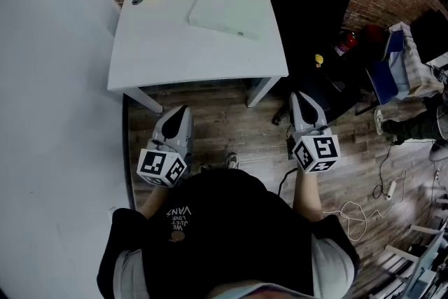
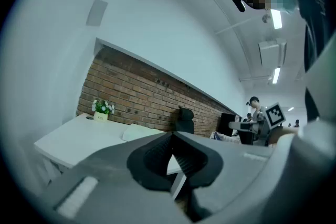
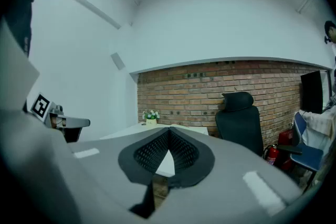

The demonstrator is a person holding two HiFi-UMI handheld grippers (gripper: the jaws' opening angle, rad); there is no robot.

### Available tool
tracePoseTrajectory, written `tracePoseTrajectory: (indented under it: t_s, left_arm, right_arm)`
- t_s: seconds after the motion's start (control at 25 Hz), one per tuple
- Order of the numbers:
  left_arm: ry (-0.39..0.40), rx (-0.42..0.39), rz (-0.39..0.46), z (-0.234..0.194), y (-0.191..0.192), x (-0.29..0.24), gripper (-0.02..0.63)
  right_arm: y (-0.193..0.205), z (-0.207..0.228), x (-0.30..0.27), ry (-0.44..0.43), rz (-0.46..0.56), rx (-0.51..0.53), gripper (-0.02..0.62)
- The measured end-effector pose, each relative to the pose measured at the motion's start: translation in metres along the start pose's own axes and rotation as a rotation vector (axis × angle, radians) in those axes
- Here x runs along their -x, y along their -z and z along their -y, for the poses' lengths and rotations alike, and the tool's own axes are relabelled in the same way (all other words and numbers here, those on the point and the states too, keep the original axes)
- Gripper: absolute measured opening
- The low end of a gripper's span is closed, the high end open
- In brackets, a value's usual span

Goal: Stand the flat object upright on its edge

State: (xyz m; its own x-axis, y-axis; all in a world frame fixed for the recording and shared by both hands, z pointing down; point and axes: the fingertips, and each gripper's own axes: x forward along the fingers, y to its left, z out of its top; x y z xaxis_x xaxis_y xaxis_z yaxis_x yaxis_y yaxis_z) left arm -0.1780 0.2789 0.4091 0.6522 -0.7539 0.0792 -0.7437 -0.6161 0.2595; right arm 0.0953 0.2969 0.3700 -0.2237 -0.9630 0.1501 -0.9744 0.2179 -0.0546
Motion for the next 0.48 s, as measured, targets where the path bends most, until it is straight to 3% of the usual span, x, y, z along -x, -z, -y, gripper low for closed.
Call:
tracePoseTrajectory:
  t_s: [0.48]
  left_arm:
    - [-0.039, -0.001, 0.012, -0.003, -0.003, -0.014, 0.000]
  right_arm:
    - [0.010, -0.009, -0.004, -0.098, 0.042, -0.040, -0.003]
